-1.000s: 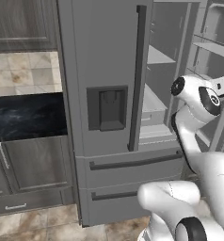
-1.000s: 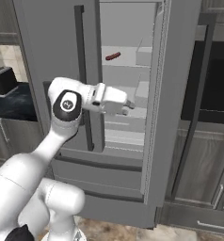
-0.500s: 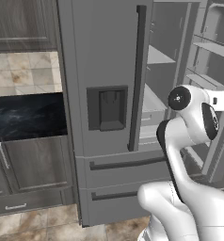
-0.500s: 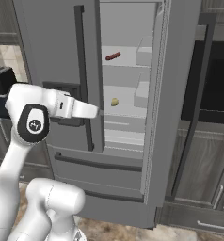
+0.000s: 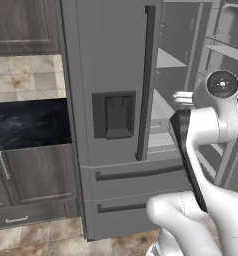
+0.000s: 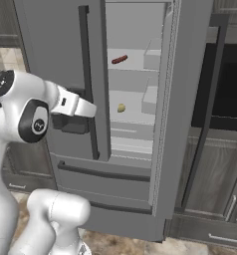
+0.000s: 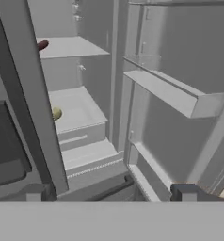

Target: Retrieve the sausage and cheese from the fridge and place them on the cutting board on the counter.

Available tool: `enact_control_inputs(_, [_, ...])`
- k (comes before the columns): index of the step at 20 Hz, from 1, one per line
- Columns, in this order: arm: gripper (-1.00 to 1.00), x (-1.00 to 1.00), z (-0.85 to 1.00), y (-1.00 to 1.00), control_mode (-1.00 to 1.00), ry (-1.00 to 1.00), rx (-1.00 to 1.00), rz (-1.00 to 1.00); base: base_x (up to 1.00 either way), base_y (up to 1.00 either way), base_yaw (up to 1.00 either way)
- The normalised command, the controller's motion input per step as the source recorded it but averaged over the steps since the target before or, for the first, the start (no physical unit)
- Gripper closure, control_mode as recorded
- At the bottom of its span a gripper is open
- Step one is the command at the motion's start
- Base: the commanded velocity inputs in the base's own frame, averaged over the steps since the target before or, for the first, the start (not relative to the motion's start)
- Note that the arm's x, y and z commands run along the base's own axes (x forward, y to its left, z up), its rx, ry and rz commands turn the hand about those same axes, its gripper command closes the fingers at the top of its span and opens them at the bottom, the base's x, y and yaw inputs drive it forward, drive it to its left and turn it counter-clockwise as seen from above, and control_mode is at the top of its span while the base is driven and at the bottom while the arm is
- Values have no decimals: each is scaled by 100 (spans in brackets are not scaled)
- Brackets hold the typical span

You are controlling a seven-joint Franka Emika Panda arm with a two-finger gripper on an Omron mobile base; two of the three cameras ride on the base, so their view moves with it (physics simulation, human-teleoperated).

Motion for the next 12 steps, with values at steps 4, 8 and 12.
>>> enact_control_inputs(4, [-100, 35, 5, 35, -100, 5, 0, 26, 0, 0, 0])
enact_control_inputs(8, [-100, 29, -1, 31, -100, 0, 0, 24, 0, 0, 0])
enact_control_inputs(12, [-100, 24, -9, 38, -100, 0, 1, 26, 0, 0, 0])
